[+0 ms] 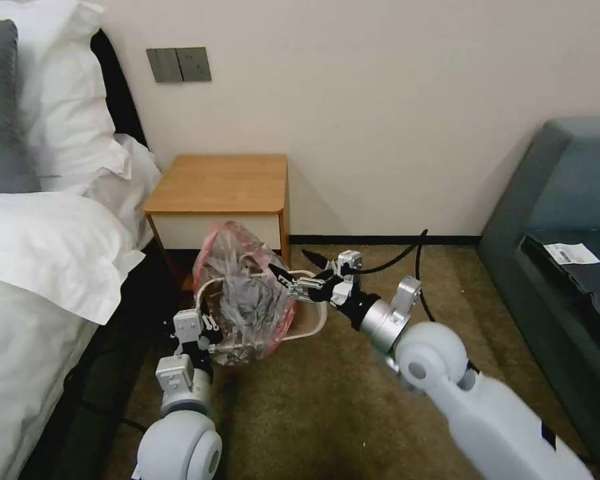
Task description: Pick up the garbage bag from the table and place it over the trash can.
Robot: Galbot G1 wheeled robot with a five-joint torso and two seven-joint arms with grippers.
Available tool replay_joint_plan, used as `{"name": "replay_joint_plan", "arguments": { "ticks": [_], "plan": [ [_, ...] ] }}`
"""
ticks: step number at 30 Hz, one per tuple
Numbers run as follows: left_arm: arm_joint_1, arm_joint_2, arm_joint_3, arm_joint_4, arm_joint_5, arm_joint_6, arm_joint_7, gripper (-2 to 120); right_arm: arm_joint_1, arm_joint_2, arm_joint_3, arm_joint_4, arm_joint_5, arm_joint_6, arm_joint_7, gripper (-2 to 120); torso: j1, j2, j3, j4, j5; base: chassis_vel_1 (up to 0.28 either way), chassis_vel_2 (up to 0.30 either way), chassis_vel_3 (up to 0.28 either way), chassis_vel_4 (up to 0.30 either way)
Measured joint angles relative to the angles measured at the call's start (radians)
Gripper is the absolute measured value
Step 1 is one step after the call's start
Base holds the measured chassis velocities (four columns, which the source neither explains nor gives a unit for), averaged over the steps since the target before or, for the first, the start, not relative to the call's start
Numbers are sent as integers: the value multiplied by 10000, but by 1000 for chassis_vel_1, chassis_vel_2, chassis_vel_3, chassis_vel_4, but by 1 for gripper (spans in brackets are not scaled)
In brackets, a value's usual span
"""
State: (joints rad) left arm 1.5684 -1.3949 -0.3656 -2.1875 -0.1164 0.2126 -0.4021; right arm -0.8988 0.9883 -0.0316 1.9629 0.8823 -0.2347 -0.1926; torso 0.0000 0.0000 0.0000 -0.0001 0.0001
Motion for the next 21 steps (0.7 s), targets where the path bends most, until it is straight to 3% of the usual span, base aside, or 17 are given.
{"name": "replay_joint_plan", "arguments": {
  "ticks": [10, 21],
  "plan": [
    [67, -18, -5, 18, 331, -805, 232, 0, 2300, -363, -1524, -1205, 516, 359, -359, 100, 0, 0, 1, 1, -2, 0, 0, 0, 0],
    [189, -32, -56, 38, 835, -1492, 455, 0, 3410, -327, -2642, -1524, 1789, 242, -596, 100, 0, 0, 1, 2, -1, 0, 0, 0, 0]
  ]
}}
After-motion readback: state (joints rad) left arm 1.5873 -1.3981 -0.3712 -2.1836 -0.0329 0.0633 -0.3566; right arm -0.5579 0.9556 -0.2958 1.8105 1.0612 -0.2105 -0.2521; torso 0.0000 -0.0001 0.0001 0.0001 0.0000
